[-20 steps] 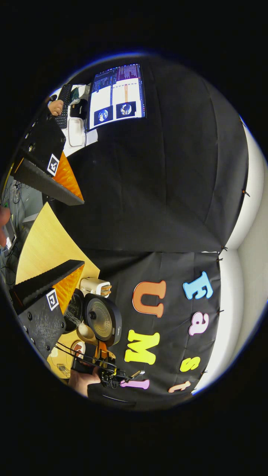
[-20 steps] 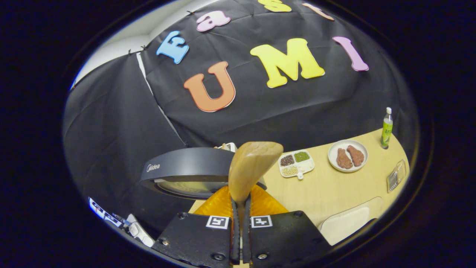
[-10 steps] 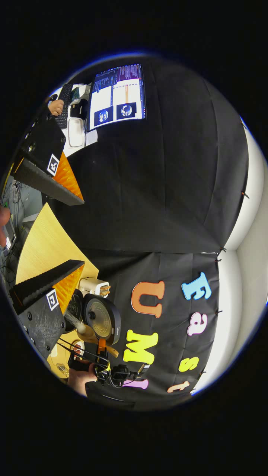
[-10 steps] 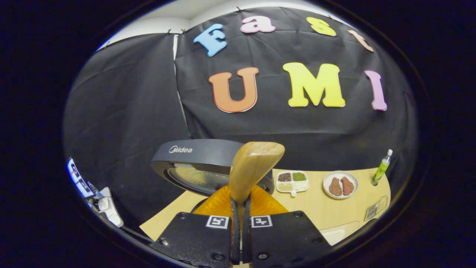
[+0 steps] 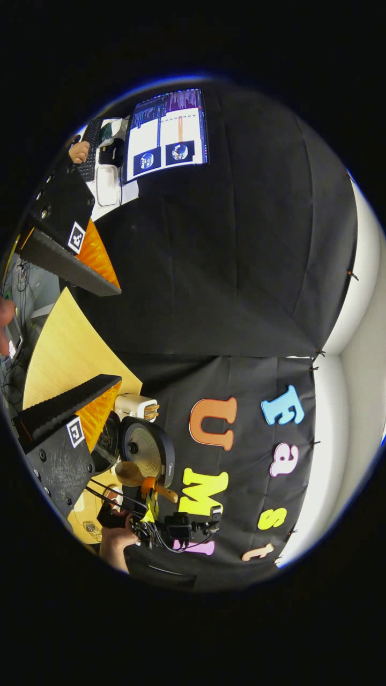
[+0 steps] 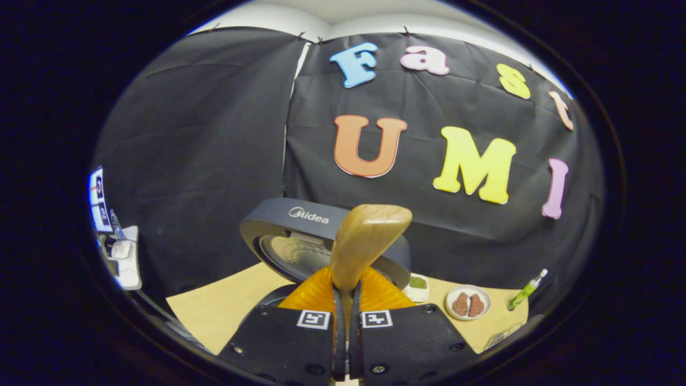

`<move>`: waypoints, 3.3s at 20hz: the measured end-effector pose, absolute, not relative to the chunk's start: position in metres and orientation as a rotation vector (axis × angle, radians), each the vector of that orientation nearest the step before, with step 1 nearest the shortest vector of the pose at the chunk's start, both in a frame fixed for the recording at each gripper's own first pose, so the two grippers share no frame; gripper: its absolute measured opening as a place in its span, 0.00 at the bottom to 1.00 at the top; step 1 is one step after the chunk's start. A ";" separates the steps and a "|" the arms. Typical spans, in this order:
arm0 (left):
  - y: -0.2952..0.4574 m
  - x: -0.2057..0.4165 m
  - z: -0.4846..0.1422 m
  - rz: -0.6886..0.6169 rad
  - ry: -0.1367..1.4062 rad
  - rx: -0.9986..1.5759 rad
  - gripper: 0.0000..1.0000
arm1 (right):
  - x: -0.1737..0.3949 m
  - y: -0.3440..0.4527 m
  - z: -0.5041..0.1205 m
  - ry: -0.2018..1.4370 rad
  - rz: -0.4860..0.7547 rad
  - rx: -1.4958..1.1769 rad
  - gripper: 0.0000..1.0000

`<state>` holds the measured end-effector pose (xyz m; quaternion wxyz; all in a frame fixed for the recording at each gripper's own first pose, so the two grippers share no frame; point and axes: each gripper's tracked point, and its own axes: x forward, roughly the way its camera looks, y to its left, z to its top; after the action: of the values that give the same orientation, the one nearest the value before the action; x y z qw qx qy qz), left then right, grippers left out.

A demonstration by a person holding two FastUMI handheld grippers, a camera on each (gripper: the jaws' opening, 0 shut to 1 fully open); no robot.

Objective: Close the left gripper, press the button to open the rice cooker; take a wooden spoon from the chopstick holder with the right hand, scoop a spoonful of rice and pour it into the rice cooker, then put the wooden spoon back into the chopstick holder.

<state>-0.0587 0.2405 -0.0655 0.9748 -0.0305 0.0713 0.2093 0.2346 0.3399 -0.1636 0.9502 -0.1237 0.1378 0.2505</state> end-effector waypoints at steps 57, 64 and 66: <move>-0.067 0.079 -0.043 0.074 0.201 0.045 0.94 | 0.337 -0.248 -0.303 0.509 -0.130 0.238 0.10; -0.060 0.079 -0.045 0.119 0.214 0.059 0.94 | 0.342 -0.242 -0.357 0.560 -0.131 0.249 0.13; -0.061 0.081 -0.046 0.114 0.214 0.059 0.94 | 0.339 -0.244 -0.361 0.561 -0.134 0.260 0.16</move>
<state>0.0811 -0.0612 -0.0461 0.9922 0.0296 0.1069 0.0569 0.3392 -0.2441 -0.3608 0.9504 0.1281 0.2758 -0.0660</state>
